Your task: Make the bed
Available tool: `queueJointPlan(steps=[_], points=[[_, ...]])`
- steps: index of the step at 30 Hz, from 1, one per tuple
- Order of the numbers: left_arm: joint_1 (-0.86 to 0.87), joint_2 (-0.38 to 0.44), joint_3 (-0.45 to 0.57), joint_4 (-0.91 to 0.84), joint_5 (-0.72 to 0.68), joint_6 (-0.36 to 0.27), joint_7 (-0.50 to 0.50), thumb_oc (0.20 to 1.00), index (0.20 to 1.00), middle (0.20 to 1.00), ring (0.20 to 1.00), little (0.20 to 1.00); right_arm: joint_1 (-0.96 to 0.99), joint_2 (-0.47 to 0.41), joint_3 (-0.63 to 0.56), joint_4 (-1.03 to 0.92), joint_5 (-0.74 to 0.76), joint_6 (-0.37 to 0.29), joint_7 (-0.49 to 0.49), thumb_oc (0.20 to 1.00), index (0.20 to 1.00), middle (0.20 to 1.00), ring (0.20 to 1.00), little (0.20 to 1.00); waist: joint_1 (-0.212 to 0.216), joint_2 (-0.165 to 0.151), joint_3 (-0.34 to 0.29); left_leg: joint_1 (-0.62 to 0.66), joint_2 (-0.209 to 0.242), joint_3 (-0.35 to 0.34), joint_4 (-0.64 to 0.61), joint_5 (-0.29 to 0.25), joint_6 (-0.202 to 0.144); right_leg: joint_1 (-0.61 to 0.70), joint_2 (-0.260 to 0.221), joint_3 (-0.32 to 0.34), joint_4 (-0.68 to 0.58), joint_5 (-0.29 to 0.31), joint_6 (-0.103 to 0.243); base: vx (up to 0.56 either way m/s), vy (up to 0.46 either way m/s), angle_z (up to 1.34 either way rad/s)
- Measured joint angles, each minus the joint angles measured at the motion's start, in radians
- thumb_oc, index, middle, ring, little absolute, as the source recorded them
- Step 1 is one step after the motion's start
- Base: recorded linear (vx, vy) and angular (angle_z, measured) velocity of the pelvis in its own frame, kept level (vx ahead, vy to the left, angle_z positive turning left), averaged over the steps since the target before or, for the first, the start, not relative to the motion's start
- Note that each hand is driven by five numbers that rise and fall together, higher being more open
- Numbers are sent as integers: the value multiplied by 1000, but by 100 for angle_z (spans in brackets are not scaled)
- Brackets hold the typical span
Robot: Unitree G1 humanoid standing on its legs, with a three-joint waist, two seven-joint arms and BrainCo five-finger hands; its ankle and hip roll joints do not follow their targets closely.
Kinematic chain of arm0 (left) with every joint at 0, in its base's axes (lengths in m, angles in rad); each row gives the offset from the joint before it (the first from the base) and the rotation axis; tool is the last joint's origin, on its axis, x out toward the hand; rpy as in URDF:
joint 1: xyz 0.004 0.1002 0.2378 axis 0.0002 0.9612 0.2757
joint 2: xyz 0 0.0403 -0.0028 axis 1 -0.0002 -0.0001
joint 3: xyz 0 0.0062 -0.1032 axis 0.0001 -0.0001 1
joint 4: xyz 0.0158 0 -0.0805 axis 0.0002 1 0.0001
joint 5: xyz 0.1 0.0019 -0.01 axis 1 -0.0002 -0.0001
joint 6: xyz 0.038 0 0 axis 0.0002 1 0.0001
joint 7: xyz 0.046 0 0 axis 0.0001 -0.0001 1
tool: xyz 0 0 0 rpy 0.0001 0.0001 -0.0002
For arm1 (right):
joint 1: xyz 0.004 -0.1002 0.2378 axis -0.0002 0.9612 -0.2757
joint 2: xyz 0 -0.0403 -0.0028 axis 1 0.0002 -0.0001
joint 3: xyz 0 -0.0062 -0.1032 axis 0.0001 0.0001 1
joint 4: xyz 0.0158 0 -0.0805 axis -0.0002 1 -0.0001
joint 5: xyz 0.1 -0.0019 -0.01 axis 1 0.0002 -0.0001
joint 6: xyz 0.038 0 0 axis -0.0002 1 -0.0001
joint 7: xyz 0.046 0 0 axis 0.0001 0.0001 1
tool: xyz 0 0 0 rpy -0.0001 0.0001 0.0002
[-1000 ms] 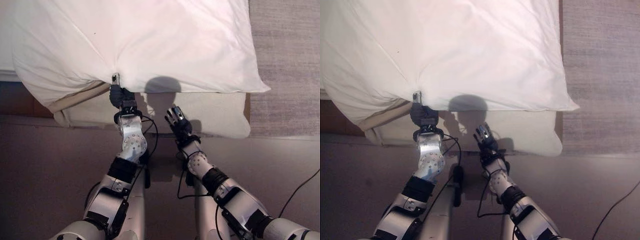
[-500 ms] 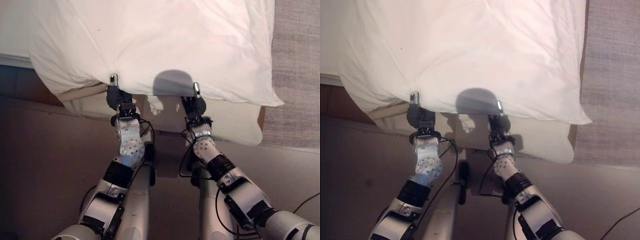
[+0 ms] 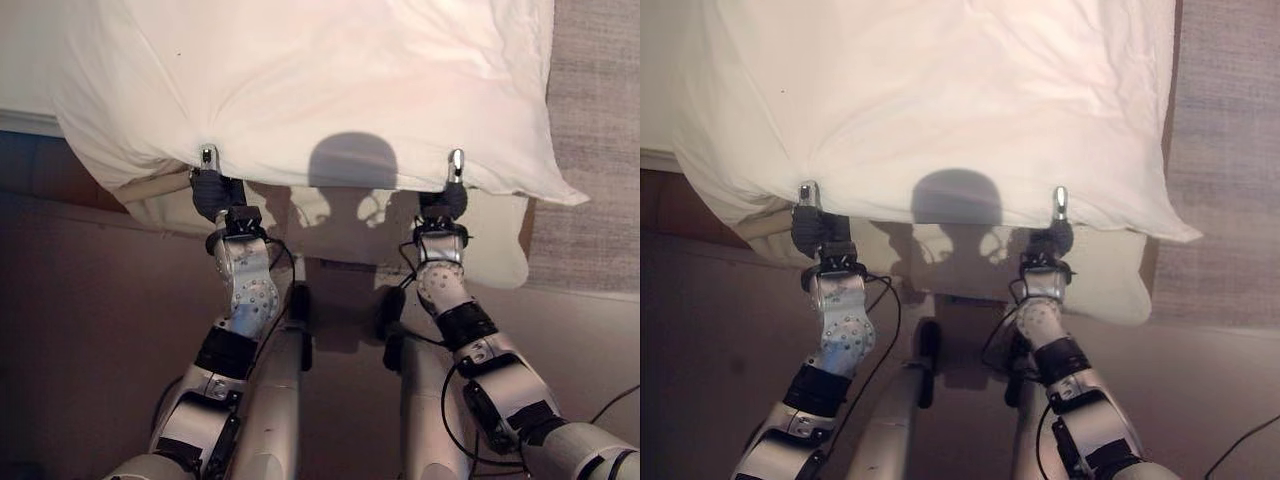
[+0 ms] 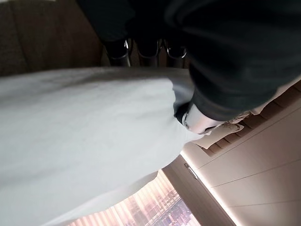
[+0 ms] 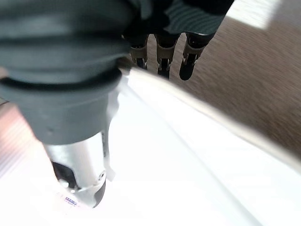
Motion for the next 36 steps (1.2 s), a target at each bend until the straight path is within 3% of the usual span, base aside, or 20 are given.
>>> queueJointPlan(steps=[7,14,16,36], points=[[-3,4,28,0,0,3,7,200,200,200,200,200,-7,-52,-83,79,-9,2,-22,1000,1000,1000,1000,1000,-8,0,0,-1,0,3,8,0,0,-3,-1,2,11,-1,-2,2,-5,0],[-4,23,46,0,0,3,19,200,200,200,200,200,-12,-78,-91,87,-9,4,-27,1000,1000,1000,1000,1000,-26,0,0,-2,1,6,11,0,0,-10,-2,6,21,-2,-3,0,0,0],[-4,23,61,0,0,3,19,200,200,200,200,200,-12,-79,-105,86,-9,4,-29,200,200,200,200,200,-26,1,0,-7,1,11,10,0,0,-19,-1,11,22,-2,-3,-1,-1,-5],[2,30,79,0,0,3,19,200,200,200,200,200,-13,-80,-112,21,-36,3,-25,200,200,200,200,200,-25,3,-2,-15,3,24,13,0,0,-35,0,26,30,-1,-4,-1,-1,-1]])
